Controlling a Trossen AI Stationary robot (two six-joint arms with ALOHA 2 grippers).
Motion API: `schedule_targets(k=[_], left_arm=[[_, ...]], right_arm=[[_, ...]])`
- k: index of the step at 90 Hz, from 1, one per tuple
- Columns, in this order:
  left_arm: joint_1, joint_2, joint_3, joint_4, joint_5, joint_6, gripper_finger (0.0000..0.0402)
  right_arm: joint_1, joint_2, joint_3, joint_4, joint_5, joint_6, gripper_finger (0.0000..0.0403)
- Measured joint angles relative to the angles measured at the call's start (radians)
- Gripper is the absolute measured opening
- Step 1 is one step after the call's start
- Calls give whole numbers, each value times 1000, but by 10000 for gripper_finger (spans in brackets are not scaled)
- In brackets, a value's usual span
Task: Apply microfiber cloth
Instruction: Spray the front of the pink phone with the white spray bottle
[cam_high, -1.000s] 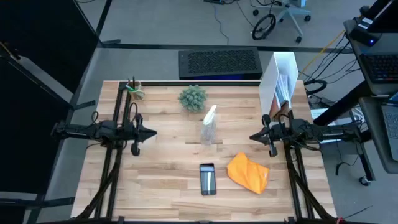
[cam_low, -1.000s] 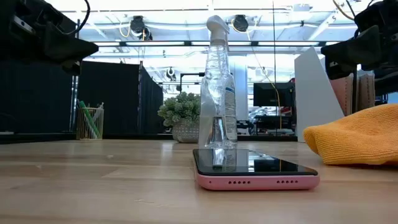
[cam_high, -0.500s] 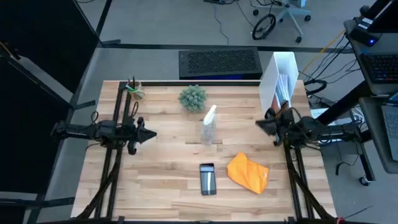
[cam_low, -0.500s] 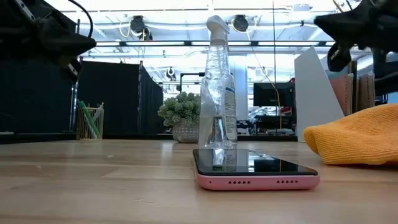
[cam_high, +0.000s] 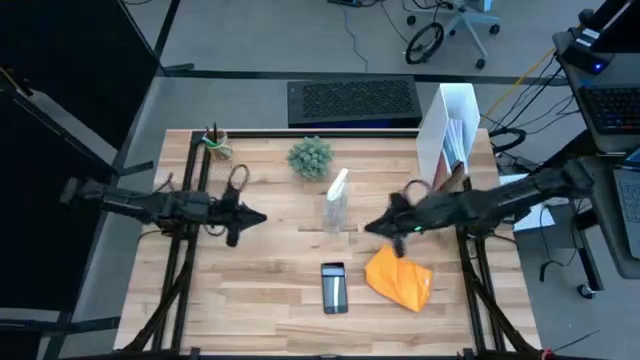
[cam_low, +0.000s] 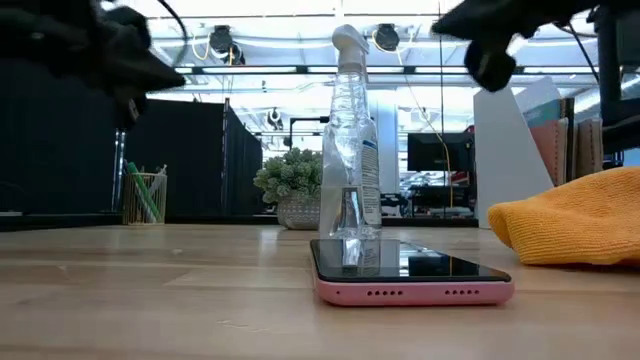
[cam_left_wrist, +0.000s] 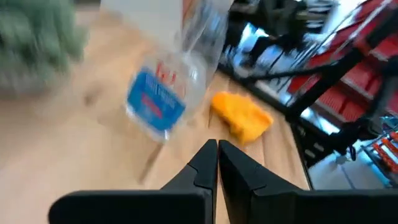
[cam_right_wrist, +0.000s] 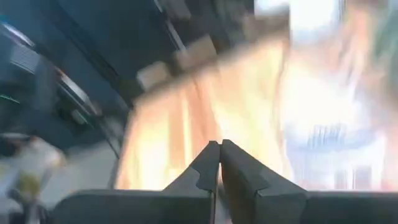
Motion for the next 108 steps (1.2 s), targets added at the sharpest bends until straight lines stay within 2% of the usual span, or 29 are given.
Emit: schedule_targets(k=[11,24,39,51,63,70,92,108], left_arm=[[-22,205,50,2,55,-116,0],[-86,388,113,17,53,-181,0],[-139,559,177,151,55,-236,0],[-151,710,192,312,61,-297,0],[-147,864,193,520,136,-391,0],[-155,940,198,588,142,-432,0],[-212,1106,347,570,144,-446,0],[-212,1187,456,484,218,-440,0]], right_arm=[[32,208,97,-128,-27,193,23],[71,385,137,-110,-87,353,83],[121,491,139,-95,-83,509,152],[151,538,139,-13,-82,577,186],[165,564,139,29,-82,641,203],[170,577,139,56,-80,650,208],[199,653,139,142,-73,673,210],[226,675,139,168,-6,709,210]])
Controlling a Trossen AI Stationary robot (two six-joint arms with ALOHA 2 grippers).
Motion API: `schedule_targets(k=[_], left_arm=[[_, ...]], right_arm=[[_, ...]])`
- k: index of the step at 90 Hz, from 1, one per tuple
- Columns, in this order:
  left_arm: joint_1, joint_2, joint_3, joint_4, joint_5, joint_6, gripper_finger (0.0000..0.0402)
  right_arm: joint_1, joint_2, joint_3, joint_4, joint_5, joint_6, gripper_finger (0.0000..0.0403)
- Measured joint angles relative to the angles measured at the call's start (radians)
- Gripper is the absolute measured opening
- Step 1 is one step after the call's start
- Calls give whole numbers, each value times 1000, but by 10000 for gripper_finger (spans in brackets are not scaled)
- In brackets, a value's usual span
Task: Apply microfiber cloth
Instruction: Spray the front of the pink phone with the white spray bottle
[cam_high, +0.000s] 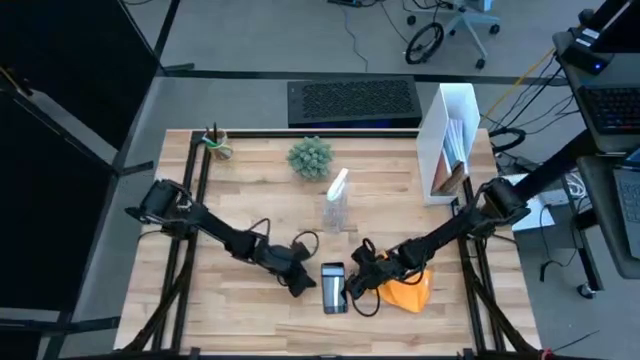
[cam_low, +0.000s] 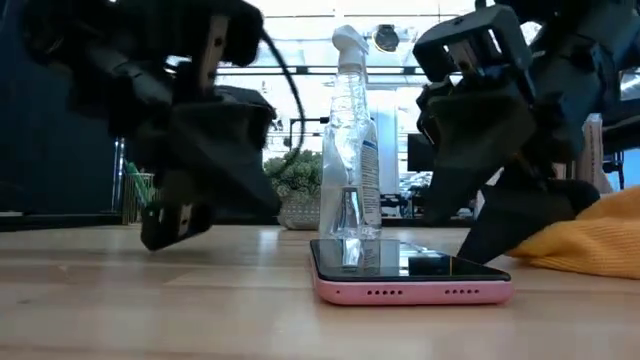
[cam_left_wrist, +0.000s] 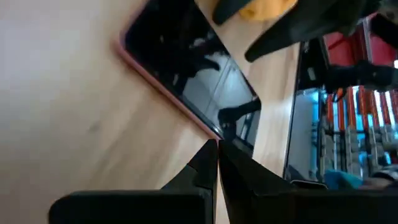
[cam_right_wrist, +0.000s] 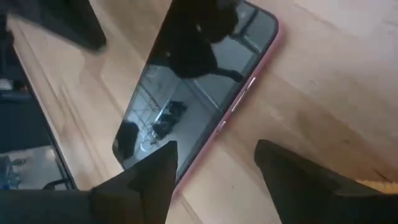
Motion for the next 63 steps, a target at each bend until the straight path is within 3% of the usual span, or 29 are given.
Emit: schedule_targets(k=[22,34,53,63], left_arm=[[14,49,117,-192,73,61,0],[30,69,195,-320,112,200,0],[58,68,372,-741,6,526,0],[55,81,384,-749,-45,578,0]], right_arm=[[15,2,0,8,36,10,210],[15,2,0,9,36,-19,210],[21,2,0,8,36,-62,210],[28,3,0,7,64,-69,210]])
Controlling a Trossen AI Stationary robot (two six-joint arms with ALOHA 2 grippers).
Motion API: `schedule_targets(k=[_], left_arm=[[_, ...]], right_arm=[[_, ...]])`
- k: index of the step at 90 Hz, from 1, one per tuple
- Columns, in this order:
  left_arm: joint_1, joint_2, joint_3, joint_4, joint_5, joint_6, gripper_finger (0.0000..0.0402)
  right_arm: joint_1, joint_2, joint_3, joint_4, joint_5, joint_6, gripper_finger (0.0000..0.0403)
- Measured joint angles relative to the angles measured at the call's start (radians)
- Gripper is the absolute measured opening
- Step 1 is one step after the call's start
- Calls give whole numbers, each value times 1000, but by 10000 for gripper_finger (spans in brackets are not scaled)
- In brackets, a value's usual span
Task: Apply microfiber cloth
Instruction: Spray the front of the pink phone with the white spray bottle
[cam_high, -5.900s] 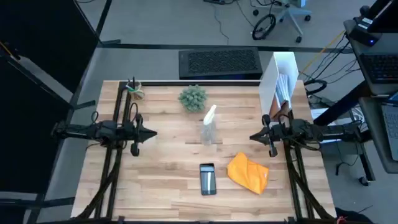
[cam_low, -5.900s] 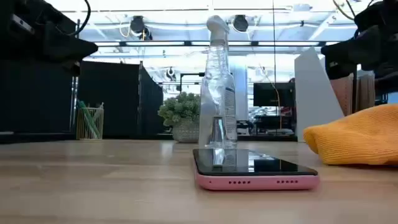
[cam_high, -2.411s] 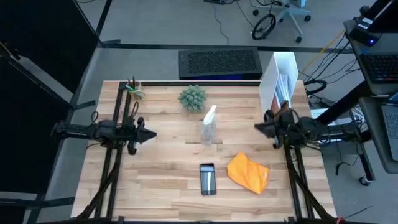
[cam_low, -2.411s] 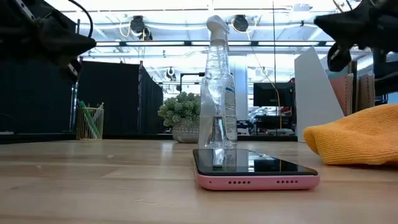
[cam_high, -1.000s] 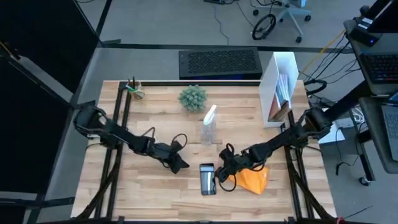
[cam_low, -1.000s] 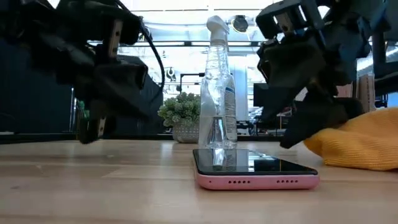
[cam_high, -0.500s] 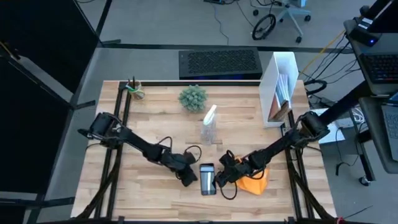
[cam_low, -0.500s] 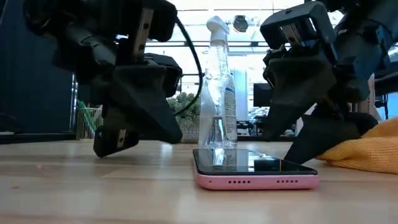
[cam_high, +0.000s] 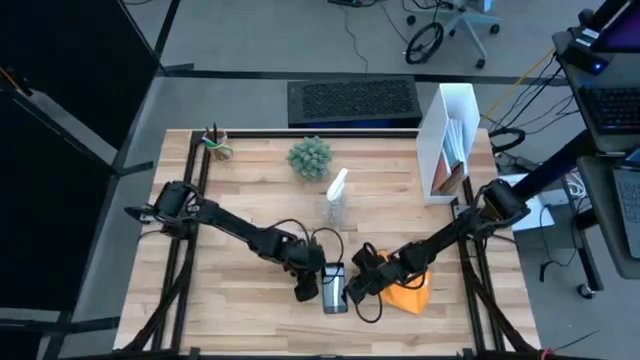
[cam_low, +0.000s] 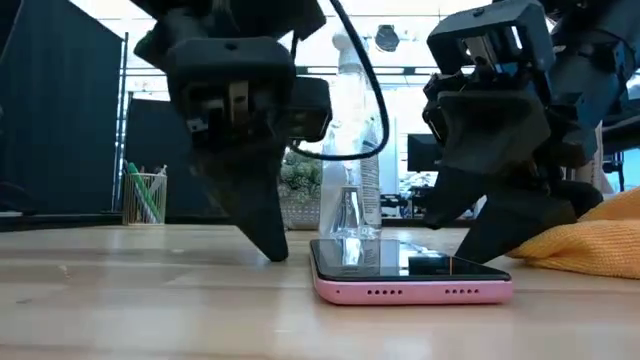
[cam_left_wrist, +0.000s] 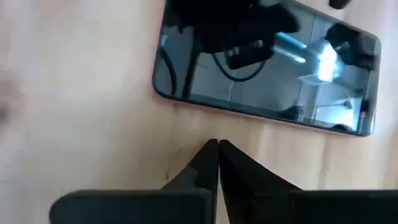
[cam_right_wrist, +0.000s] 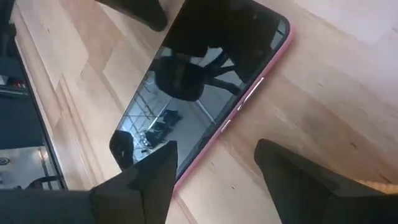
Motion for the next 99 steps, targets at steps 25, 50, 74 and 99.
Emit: schedule_targets(k=[25,50,74,99], left_arm=[[-27,34,-1,102,-2,-6,0],[-31,70,0,194,8,-5,0],[-25,72,0,213,-10,0,0],[-26,75,-1,245,-36,1,0]], right_arm=[[0,32,0,50,33,68,210],[-2,97,0,179,41,79,210],[-1,100,2,266,58,-14,198],[-1,101,1,270,58,-63,96]])
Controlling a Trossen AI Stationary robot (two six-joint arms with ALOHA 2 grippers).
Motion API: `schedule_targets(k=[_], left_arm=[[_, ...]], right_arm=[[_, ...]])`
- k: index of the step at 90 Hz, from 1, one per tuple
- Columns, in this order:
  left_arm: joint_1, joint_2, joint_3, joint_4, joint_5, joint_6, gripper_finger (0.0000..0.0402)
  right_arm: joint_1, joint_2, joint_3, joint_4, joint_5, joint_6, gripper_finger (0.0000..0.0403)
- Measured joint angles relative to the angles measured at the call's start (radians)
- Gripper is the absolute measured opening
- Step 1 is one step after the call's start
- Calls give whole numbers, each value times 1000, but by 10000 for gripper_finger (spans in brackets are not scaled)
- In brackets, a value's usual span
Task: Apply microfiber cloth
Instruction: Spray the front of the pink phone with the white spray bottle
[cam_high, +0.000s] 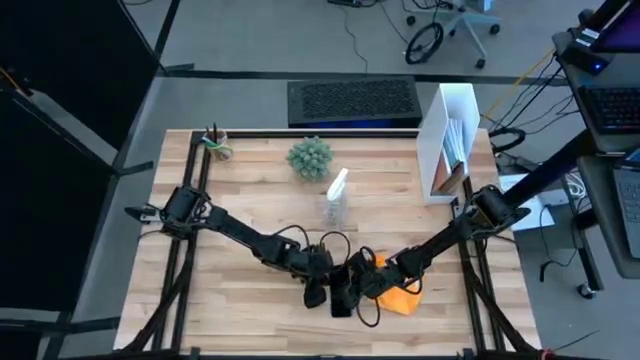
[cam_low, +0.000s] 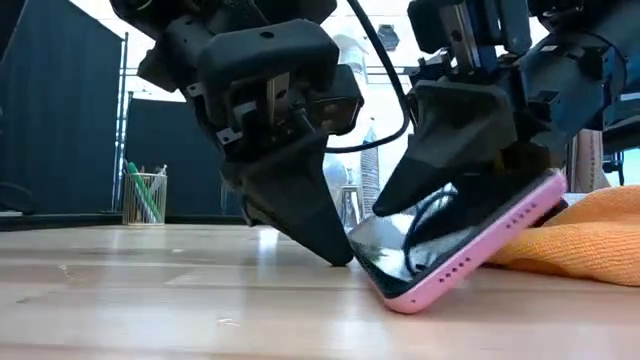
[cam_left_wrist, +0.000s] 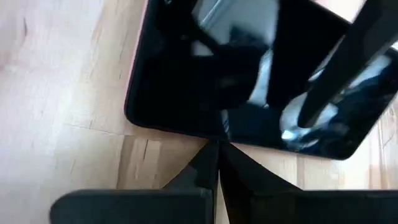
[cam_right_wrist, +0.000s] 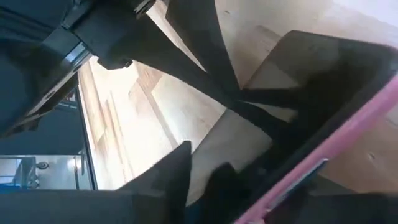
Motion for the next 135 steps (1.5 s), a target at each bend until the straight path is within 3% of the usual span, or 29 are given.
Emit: schedule_targets(k=[14,35,53,83,93,105,121,135], left_arm=[[-6,-13,0,-30,1,1,0],[-41,-153,-2,-208,-80,42,0],[-77,-356,-1,-369,-195,163,0],[5,-625,-53,-663,-609,236,0],[94,-665,-140,-645,-592,277,0],[221,-660,-260,-508,-515,341,0],[330,-575,-367,-164,-340,415,0],[350,-476,-369,15,-293,444,0]], right_arm=[[3,-4,0,20,5,1,24],[27,-59,-2,12,22,-106,15],[40,-251,-4,-82,121,-282,14],[8,-588,-3,-574,438,-549,14],[-45,-643,-3,-781,484,-500,14],[-160,-631,-15,-948,491,-468,14],[-346,-589,-90,-783,415,-667,14],[-482,-537,-130,-570,296,-834,14]])
